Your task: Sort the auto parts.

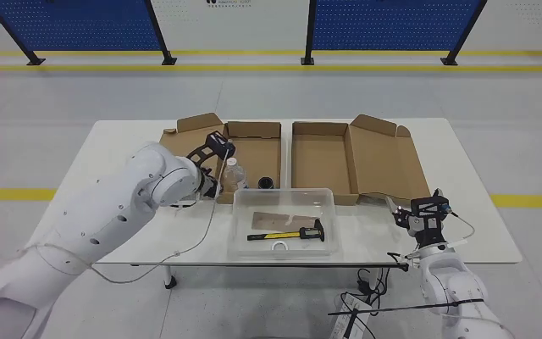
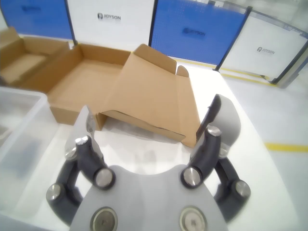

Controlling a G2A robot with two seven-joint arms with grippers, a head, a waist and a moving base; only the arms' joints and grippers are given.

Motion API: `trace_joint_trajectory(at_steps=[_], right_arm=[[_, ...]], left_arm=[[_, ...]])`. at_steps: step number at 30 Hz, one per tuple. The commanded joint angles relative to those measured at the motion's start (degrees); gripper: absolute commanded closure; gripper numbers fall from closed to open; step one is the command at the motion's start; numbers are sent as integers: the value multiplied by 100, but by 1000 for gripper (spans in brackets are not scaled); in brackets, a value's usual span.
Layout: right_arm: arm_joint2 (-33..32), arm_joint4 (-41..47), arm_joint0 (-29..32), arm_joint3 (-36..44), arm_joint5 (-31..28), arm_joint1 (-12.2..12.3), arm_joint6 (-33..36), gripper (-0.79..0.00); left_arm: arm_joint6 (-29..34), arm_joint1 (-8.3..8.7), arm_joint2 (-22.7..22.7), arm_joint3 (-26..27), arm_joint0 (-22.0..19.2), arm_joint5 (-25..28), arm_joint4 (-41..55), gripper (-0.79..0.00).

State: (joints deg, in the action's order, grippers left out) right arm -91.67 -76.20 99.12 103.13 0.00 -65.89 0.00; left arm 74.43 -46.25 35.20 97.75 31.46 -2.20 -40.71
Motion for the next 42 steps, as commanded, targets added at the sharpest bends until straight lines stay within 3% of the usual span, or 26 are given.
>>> trace_joint_trajectory(at_steps=[1,15,42], right_arm=[[0,0,0,0,0,0,0,-785],[0,0,0,0,0,0,0,-785],[0,0,0,0,0,0,0,-785]], left_arm=[[22,-65,-89,-67,-60,-112,-231,0],[-413,-550,-375,-932,-323,-238,-221,0],[-310,-1260,-655,-2177,-571,137,11,0]])
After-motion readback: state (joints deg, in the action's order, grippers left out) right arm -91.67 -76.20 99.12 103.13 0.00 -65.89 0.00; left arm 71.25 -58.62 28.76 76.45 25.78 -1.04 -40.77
